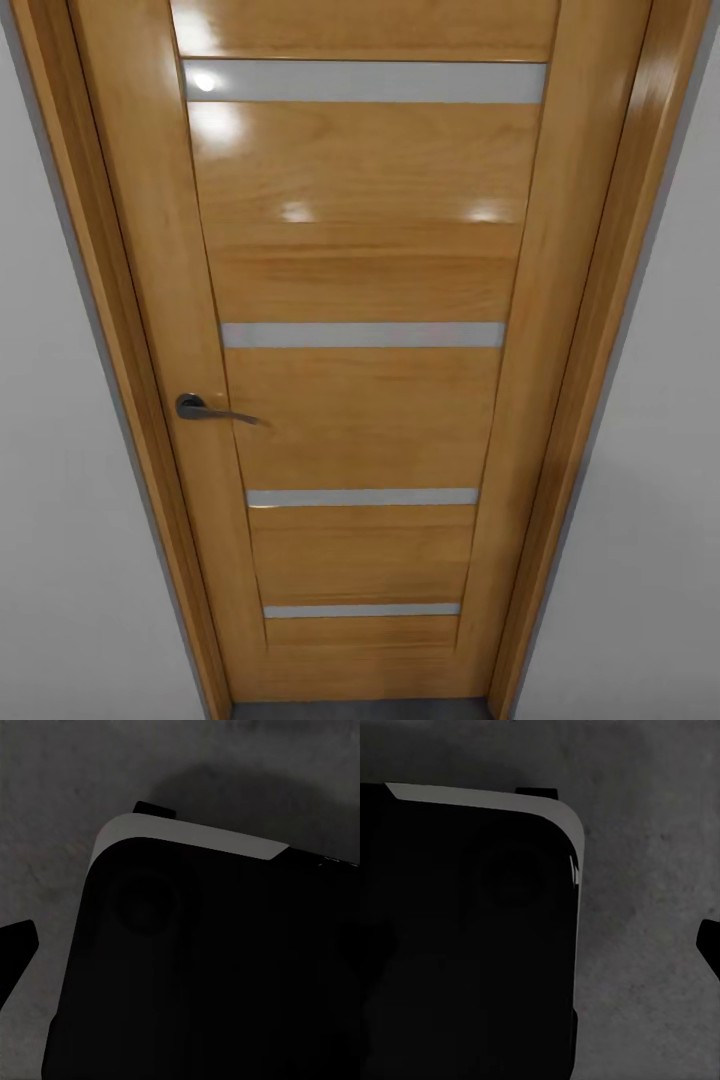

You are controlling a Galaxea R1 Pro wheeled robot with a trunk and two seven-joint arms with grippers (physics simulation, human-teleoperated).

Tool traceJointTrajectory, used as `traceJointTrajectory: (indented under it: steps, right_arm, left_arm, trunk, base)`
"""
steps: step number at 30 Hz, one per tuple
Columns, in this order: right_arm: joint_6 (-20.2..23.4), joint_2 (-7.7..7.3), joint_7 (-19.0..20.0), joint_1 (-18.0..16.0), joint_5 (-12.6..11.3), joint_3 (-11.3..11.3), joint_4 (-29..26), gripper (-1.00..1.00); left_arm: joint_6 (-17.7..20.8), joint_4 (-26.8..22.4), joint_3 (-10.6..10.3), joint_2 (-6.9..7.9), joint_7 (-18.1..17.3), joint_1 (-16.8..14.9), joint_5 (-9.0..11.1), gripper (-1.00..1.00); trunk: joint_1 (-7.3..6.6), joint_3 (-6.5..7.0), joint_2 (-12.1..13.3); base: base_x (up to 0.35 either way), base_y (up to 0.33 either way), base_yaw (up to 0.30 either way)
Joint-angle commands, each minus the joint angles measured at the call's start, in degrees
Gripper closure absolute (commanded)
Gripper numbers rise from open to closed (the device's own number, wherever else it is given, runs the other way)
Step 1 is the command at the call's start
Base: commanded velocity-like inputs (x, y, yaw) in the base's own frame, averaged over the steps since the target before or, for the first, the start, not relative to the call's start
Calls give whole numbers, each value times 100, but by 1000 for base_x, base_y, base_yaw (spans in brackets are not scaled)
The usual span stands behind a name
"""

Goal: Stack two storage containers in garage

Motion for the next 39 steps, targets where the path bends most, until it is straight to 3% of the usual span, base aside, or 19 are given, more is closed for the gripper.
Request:
traceJointTrajectory:
  steps: [1,12,16,23,28,33,39]
  right_arm:
    - [-13,-2,12,-1,19,-3,-1,-100]
    - [-25,-56,-13,-1,17,-10,-18,-100]
    - [128,-68,29,-1,103,61,-1019,-100]
    - [646,-64,63,-1,415,191,-2154,-100]
    - [1402,-61,67,-1,470,209,-3345,-100]
    - [2420,-59,75,-12,469,212,-4625,-100]
    - [3519,-28,80,-160,459,219,-5736,-100]
  left_arm:
    - [-11,-3,-1,-2,2,0,59,-100]
    - [-11,1,-1,-2,2,0,59,-100]
    - [-11,5,4,-5,-3,0,59,-100]
    - [-3,5,7,-16,-14,0,59,-100]
    - [-8,5,7,-15,-15,0,59,-100]
    - [-10,5,7,-11,-9,0,59,-100]
    - [-18,0,14,-11,0,0,59,-100]
  trunk:
    - [0,-5,-3]
    - [0,-5,-3]
    - [0,-5,-3]
    - [0,-5,-3]
    - [0,-5,-3]
    - [0,-5,-3]
    - [0,-5,-3]
  base:
    - [0,0,0]
    - [0,0,0]
    - [0,0,0]
    - [0,0,0]
    - [0,0,0]
    - [0,0,0]
    - [0,0,0]
